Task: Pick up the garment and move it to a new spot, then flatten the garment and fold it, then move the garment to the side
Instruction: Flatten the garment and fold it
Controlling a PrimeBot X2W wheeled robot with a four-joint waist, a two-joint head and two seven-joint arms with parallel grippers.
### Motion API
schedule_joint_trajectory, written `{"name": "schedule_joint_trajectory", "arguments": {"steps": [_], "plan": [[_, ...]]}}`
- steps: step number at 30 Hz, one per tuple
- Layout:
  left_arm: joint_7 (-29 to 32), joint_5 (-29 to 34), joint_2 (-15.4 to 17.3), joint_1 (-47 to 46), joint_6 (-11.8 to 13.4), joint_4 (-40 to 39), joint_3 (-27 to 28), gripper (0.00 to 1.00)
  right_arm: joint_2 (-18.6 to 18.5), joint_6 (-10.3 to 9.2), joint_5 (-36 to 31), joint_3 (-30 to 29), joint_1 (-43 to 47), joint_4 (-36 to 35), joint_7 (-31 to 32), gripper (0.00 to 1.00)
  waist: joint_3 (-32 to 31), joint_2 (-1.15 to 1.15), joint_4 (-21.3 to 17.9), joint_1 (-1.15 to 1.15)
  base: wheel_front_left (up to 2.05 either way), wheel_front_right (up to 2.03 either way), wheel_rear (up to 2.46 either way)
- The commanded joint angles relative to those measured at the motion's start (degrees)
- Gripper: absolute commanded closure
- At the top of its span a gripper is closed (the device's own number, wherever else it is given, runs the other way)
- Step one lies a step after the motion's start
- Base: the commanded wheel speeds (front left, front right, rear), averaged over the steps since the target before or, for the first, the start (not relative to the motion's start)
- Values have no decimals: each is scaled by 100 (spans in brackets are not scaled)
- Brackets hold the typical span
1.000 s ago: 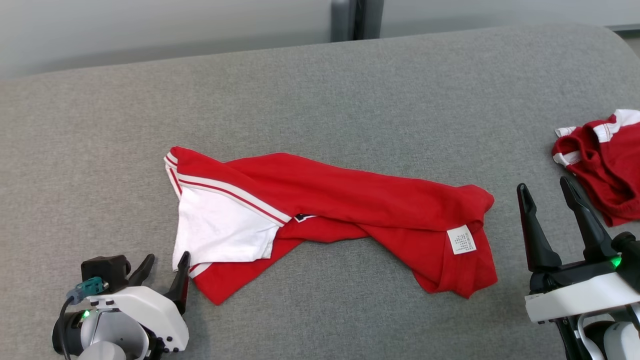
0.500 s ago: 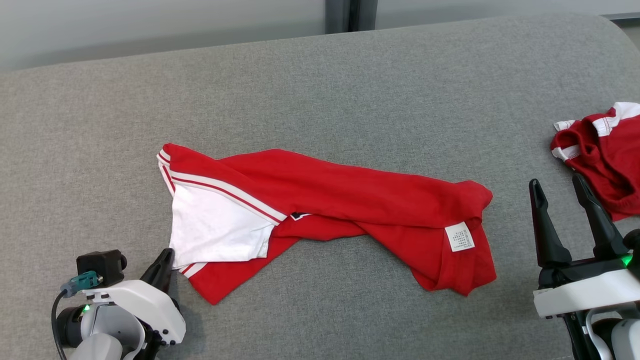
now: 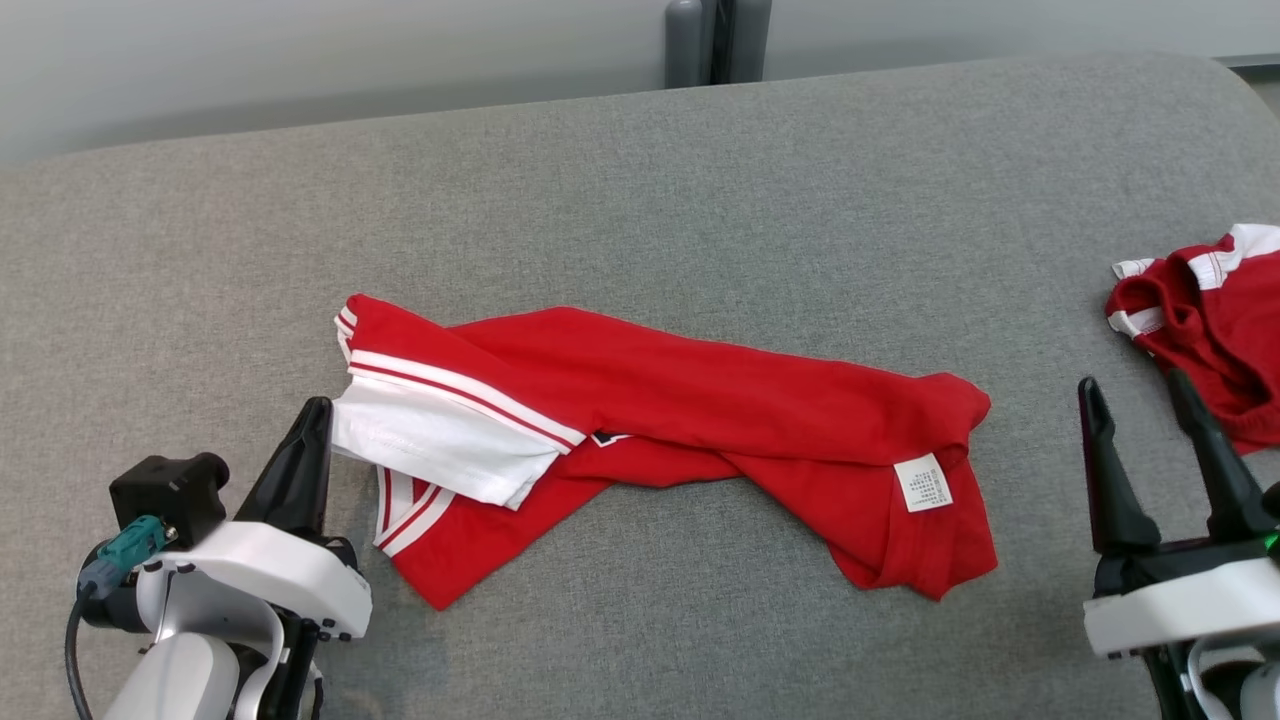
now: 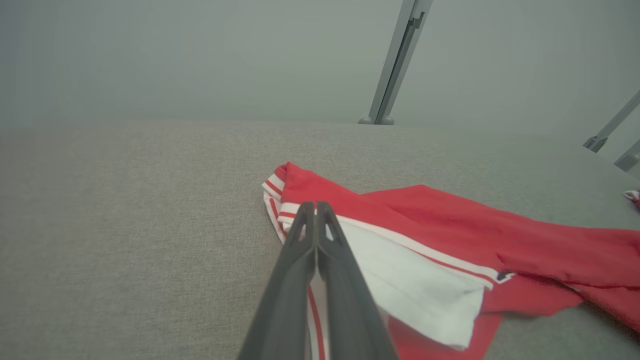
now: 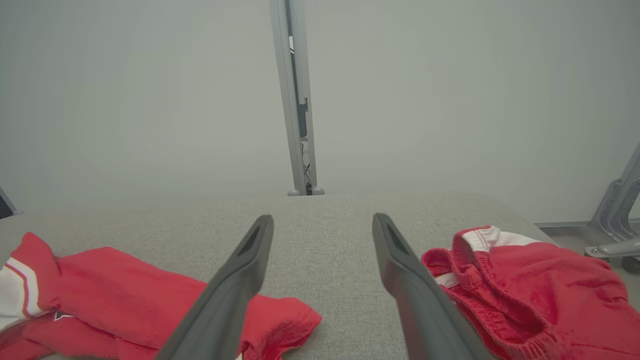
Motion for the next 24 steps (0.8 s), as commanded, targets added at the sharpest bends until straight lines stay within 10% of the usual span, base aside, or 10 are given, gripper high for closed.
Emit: {"name": "schedule_joint_trajectory", "arguments": {"steps": [1, 22, 24], "plan": [[29, 47, 51, 85, 62, -108, -1, 100, -33, -2, -26, -10, 108, -30, 58, 0, -19, 0, 12, 0, 0, 0, 0], [297, 177, 160, 15, 278, -862, -140, 100, -319, -3, -429, 1109, -462, 1688, 94, 0, 287, 0, 229, 0, 0, 0, 0], [263, 183, 154, 9, 280, -863, -146, 100, -263, -3, -528, 1106, -579, 1868, 13, 58, 302, 0, 248, 0, 0, 0, 0]]}}
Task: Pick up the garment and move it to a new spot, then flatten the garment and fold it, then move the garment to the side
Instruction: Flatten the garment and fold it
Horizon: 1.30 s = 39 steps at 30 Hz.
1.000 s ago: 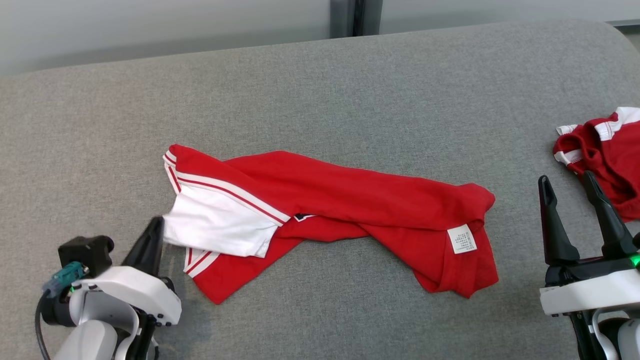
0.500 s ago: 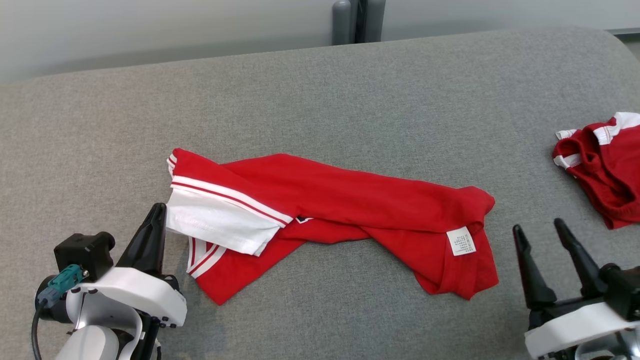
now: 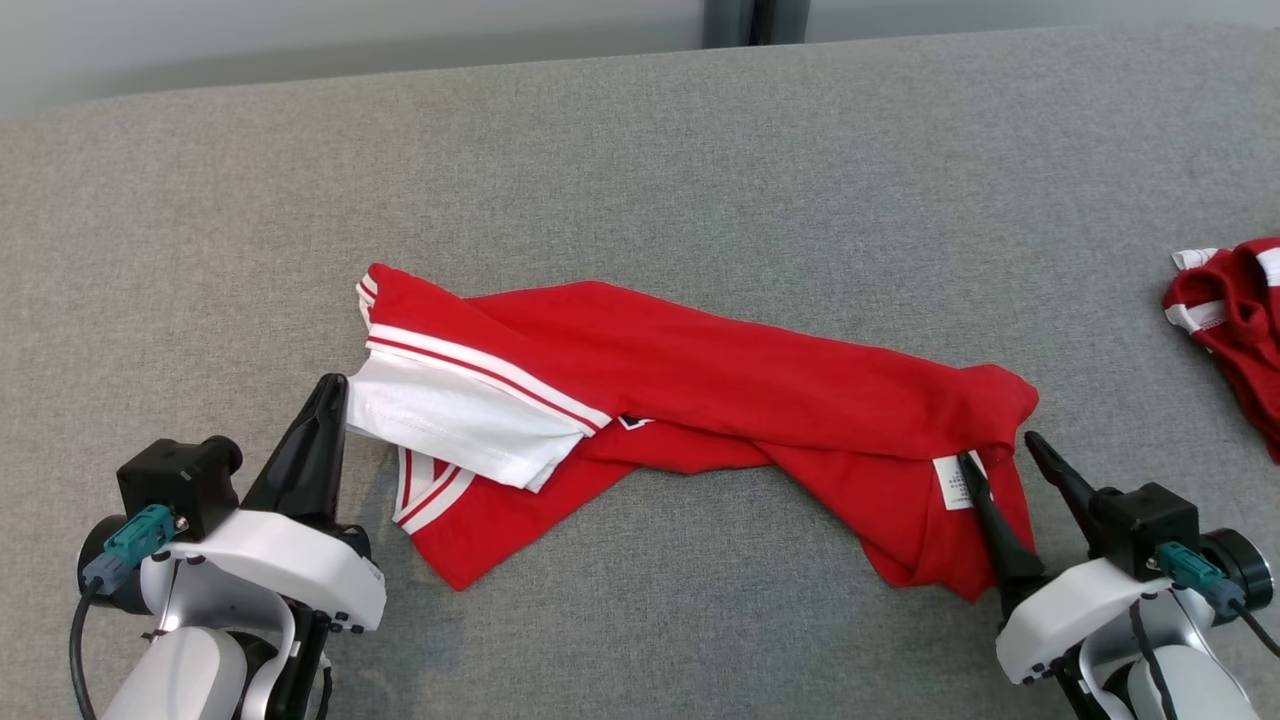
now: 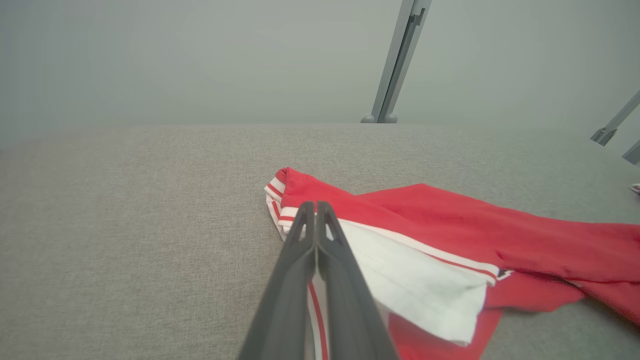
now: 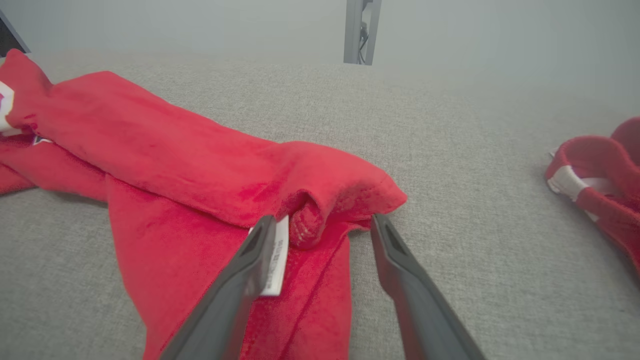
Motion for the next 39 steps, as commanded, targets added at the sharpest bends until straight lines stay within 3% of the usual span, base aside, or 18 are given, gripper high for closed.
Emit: {"name": "schedule_joint_trajectory", "arguments": {"steps": [1, 2, 10, 18, 27, 33, 39], "plan": [[-45, 18, 11, -72, -8, -12, 15, 100, 15, -4, -95, -29, -89, 94, -81, 83, 12, 0, 13, 0, 0, 0, 0], [-78, 22, 11, -81, -5, -21, 30, 100, 11, -4, -111, -43, -135, 150, -111, 100, 16, 0, 15, 0, 0, 0, 0], [-399, 123, 62, -206, 39, -266, 138, 100, -32, -4, 51, -286, -307, -119, -374, 100, -61, 0, -69, 0, 0, 0, 0], [-591, 429, 319, -856, 138, -1065, 388, 100, -324, -4, 182, -722, -844, -1380, -260, 100, -230, 0, -213, 0, 0, 0, 0], [-394, 788, 658, -2254, 134, -1833, 621, 100, -709, -4, 366, -980, -1519, -2492, 347, 100, -460, 0, -204, 0, 0, 0, 0], [-115, 869, 750, -3027, 44, -1901, 560, 100, -715, -4, 547, -975, -1715, -2653, 575, 100, -484, 0, -221, 0, 0, 0, 0], [66, 755, 656, -3643, -189, -1420, 342, 100, -766, -3, 779, -816, -2125, -2251, 666, 100, -258, 0, -251, 0, 0, 0, 0]]}}
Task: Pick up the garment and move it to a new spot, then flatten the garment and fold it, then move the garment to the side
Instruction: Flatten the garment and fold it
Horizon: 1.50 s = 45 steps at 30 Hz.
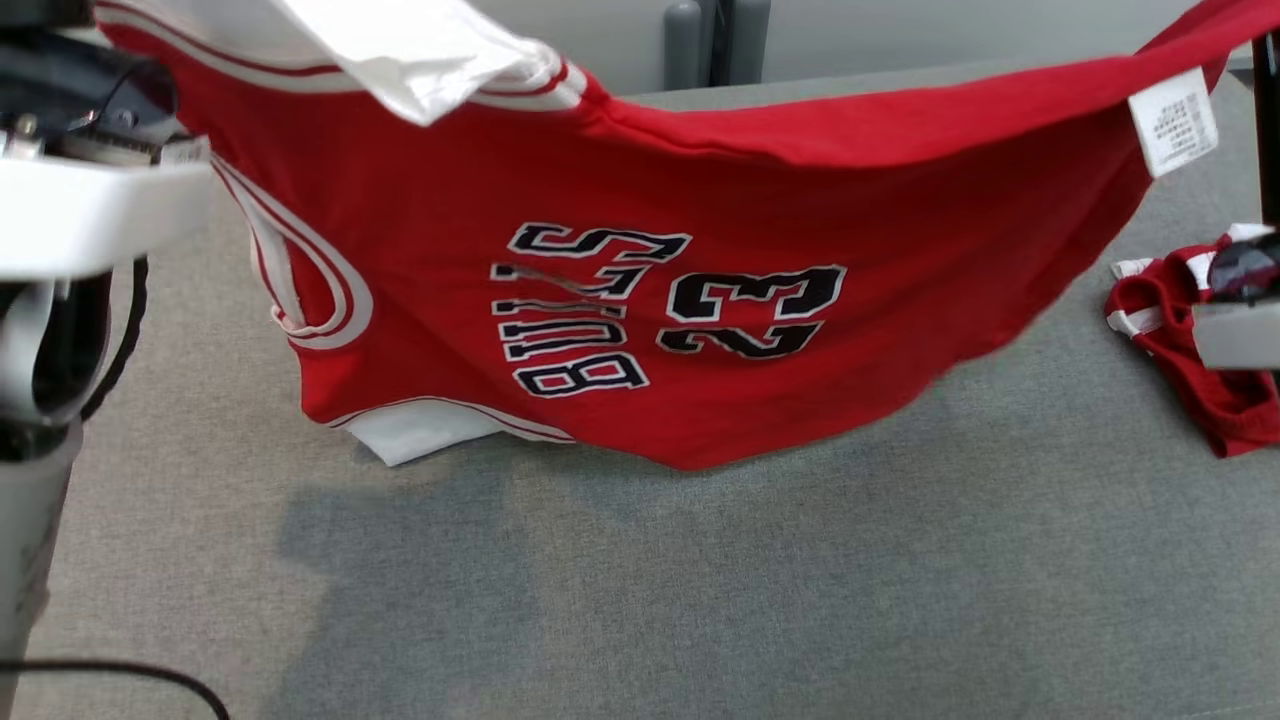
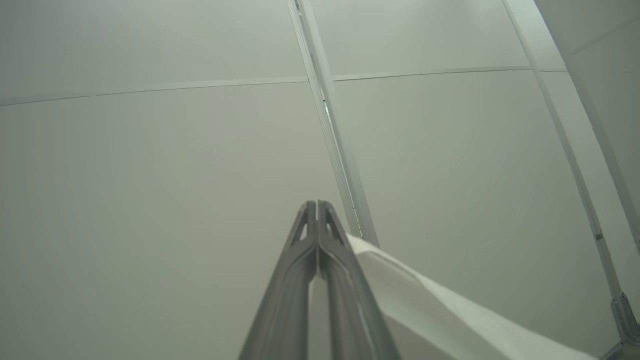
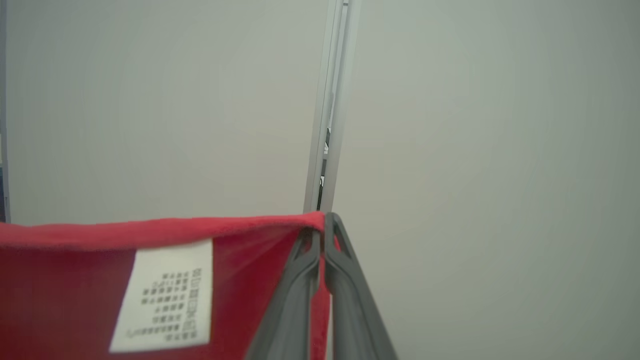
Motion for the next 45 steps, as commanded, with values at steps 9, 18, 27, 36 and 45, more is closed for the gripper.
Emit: {"name": "schedule_joint_trajectory", "arguments": {"steps": [9, 18, 27, 36, 45], "plan": [[-214, -36, -294, -1855, -601, 2179, -273, 100, -198, -2, 404, 552, -1936, 1679, -227, 100, 693, 0, 13, 0, 0, 0, 0], [-922, 273, -433, -3956, -1010, 4928, -394, 100, 261, -3, 707, 915, -4346, 4114, -1163, 100, 971, 0, -109, 0, 0, 0, 0], [-1300, 343, -653, -4991, -1085, 6519, -456, 100, 783, -3, 858, 1027, -5514, 5941, -1498, 100, 1196, 0, -23, 0, 0, 0, 0], [-1399, -159, -1121, -4351, -1394, 7478, -346, 100, 665, -3, 1157, 1614, -5170, 6820, -1521, 100, 1585, 0, 269, 0, 0, 0, 0], [-1598, -629, -1333, -2591, -1515, 6886, -67, 100, 146, -2, 2002, 2237, -3473, 5911, -1534, 100, 1537, 0, 415, 0, 0, 0, 0]]}}
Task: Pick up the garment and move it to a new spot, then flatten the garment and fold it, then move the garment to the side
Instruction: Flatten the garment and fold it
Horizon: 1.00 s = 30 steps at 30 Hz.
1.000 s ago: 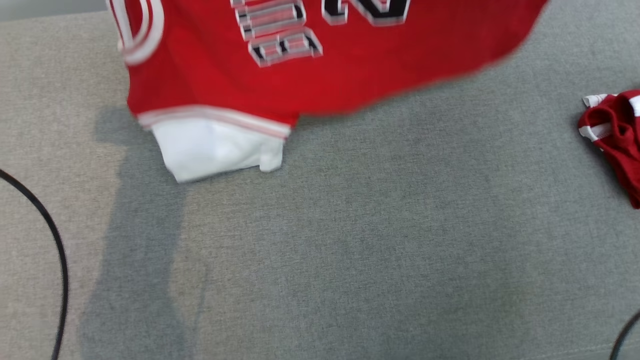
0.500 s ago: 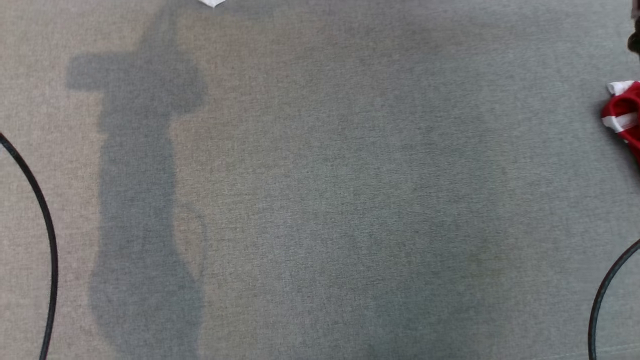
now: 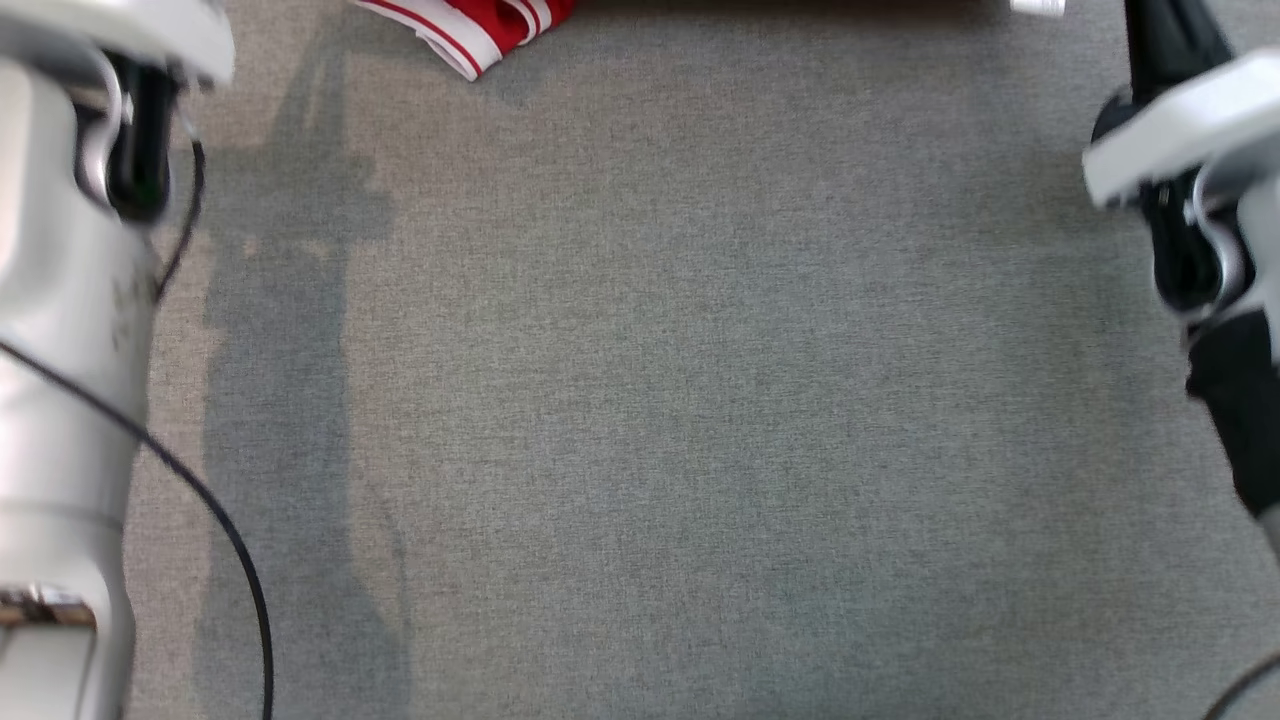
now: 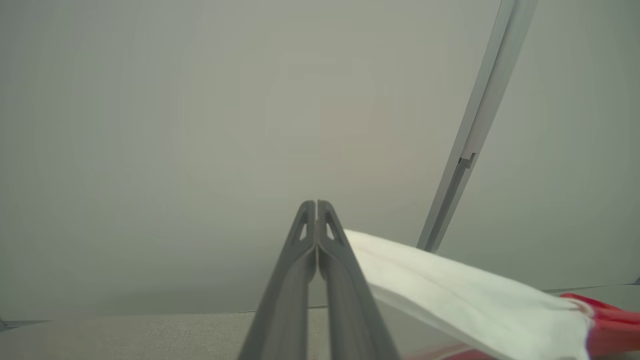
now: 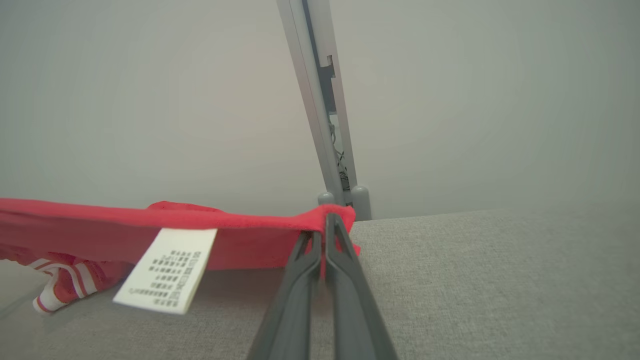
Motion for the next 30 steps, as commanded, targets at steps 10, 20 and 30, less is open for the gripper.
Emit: {"name": "schedule_joint_trajectory", "arguments": {"steps": [10, 20, 30], "plan": [[62, -68, 126, 3897, 815, -3325, 523, 100, -306, -3, 171, -397, 2814, -1867, -28, 100, -615, 0, -141, 0, 0, 0, 0], [1111, 89, 318, 6884, 2042, -6649, 548, 100, -46, -4, -421, -1190, 4999, -3062, 50, 100, -1177, 0, -26, 0, 0, 0, 0], [1836, 292, 367, 8352, 2745, -8298, 354, 100, 510, -3, -1226, -2479, 6891, -4502, 1039, 100, -1667, 0, 214, 0, 0, 0, 0]]}}
